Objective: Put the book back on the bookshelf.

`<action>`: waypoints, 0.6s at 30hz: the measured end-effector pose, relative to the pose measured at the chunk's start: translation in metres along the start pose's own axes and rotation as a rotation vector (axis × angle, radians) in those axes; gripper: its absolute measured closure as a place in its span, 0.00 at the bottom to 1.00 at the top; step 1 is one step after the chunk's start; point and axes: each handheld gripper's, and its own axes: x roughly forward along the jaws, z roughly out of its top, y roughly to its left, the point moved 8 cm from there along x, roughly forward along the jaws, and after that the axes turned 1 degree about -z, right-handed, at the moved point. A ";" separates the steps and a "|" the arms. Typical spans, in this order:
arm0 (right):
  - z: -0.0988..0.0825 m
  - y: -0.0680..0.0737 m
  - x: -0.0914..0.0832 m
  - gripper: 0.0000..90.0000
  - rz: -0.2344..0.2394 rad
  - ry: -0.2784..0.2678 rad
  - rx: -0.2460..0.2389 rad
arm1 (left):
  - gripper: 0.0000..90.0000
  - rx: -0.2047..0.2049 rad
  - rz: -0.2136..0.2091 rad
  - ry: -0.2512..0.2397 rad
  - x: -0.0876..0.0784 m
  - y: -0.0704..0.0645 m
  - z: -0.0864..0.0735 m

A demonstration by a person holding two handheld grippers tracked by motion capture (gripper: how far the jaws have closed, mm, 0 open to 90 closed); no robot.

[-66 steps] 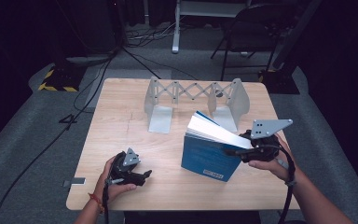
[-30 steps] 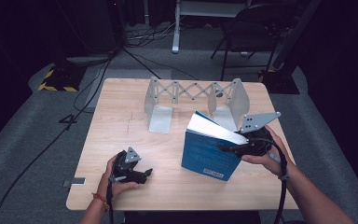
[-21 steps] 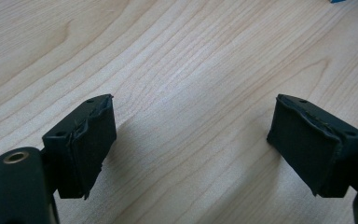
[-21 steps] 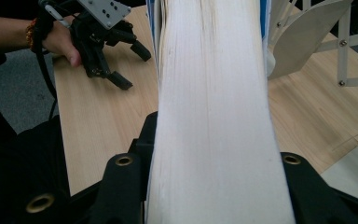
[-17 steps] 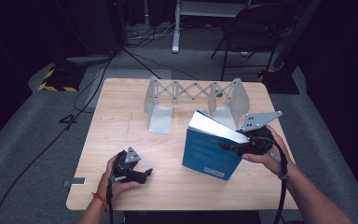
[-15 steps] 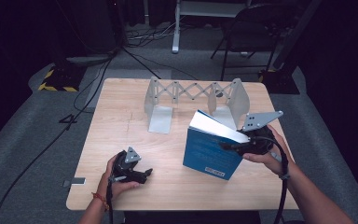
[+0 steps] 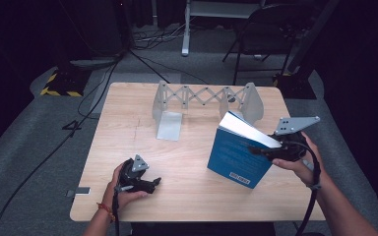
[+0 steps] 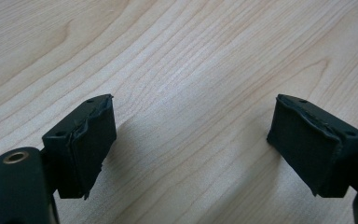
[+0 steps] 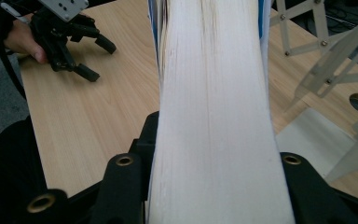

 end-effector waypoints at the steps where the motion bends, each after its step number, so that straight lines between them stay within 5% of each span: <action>1: -0.002 -0.002 -0.002 0.68 -0.007 0.000 0.005 | 0.17 0.000 0.000 0.000 0.000 0.000 0.000; 18: -0.022 -0.031 -0.029 0.68 -0.132 0.000 0.080 | 0.17 0.009 0.002 0.001 0.000 0.001 0.001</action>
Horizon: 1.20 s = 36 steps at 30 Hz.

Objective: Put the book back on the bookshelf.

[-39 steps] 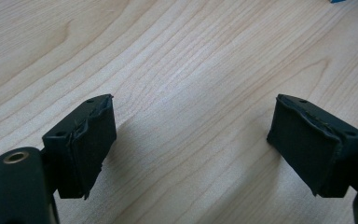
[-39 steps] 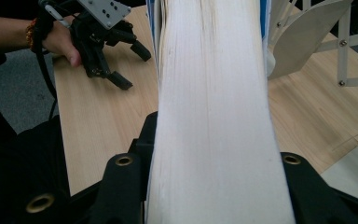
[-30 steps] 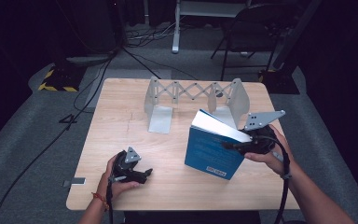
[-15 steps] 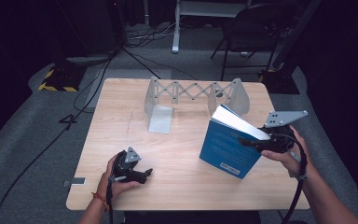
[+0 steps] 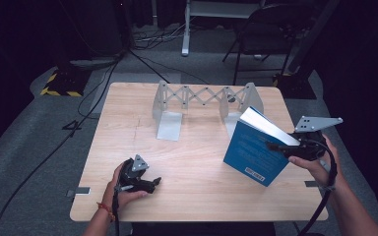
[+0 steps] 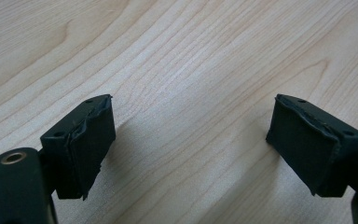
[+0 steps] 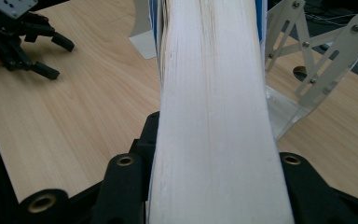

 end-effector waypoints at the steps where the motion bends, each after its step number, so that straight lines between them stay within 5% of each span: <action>1: 0.000 -0.001 0.000 0.68 -0.008 -0.001 0.001 | 0.17 0.000 0.000 0.000 0.000 0.000 0.000; 12: 0.012 -0.018 0.007 0.68 -0.093 0.009 0.024 | 0.16 -0.003 -0.003 0.002 0.000 0.000 0.000; 36: 0.049 -0.042 0.023 0.68 -0.162 -0.025 0.072 | 0.16 -0.004 -0.004 0.001 0.000 0.000 0.000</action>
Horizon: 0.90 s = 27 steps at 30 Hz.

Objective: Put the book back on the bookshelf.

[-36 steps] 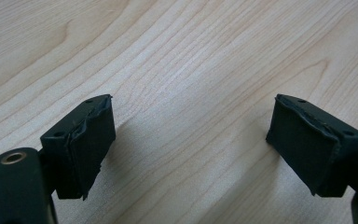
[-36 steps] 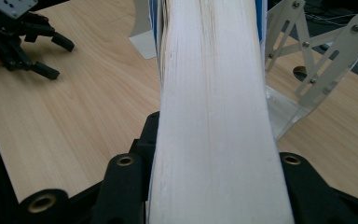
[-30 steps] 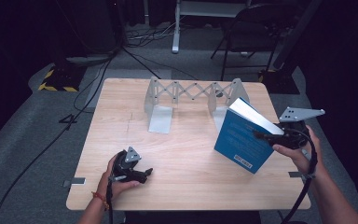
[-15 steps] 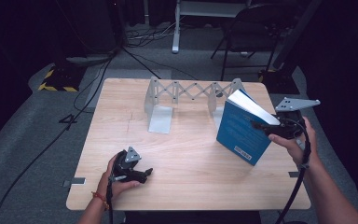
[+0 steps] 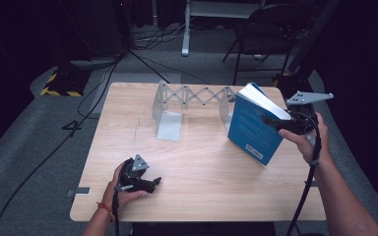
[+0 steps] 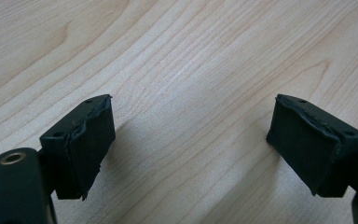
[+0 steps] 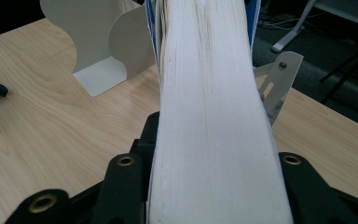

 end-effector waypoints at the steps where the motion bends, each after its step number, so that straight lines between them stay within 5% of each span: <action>1: 0.002 -0.001 0.001 0.68 0.000 0.000 0.000 | 0.16 0.000 0.000 0.000 0.000 0.000 0.000; 27: 0.038 -0.025 0.030 0.68 -0.122 -0.022 0.073 | 0.16 0.000 -0.002 0.000 0.000 0.000 0.000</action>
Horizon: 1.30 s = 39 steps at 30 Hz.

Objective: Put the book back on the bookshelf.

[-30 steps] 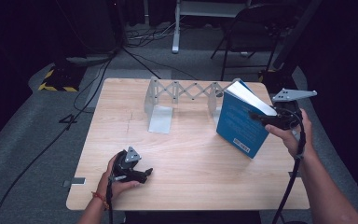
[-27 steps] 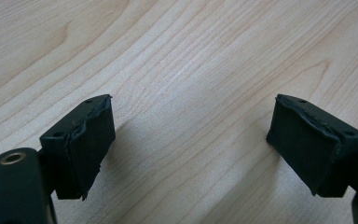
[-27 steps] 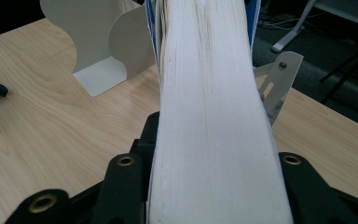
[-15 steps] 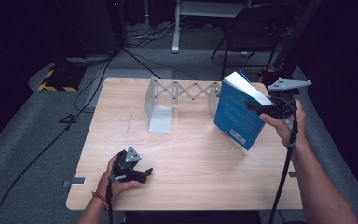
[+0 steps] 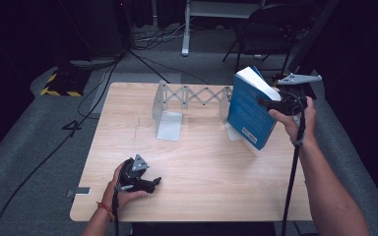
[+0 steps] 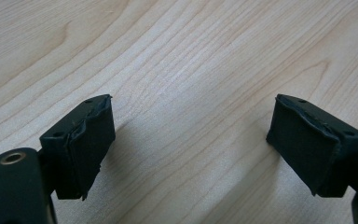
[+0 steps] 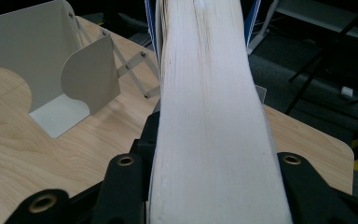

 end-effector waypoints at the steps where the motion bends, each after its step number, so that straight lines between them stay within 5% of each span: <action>1: 0.001 -0.001 0.001 0.68 -0.002 0.001 -0.001 | 0.16 0.000 0.000 0.000 0.000 0.000 0.000; 23: -0.003 -0.021 0.036 0.68 -0.109 0.006 0.085 | 0.16 0.000 0.000 0.000 0.000 0.000 0.000; 39: -0.013 -0.026 0.045 0.68 -0.129 -0.007 0.105 | 0.16 0.000 0.000 0.000 0.000 0.000 0.000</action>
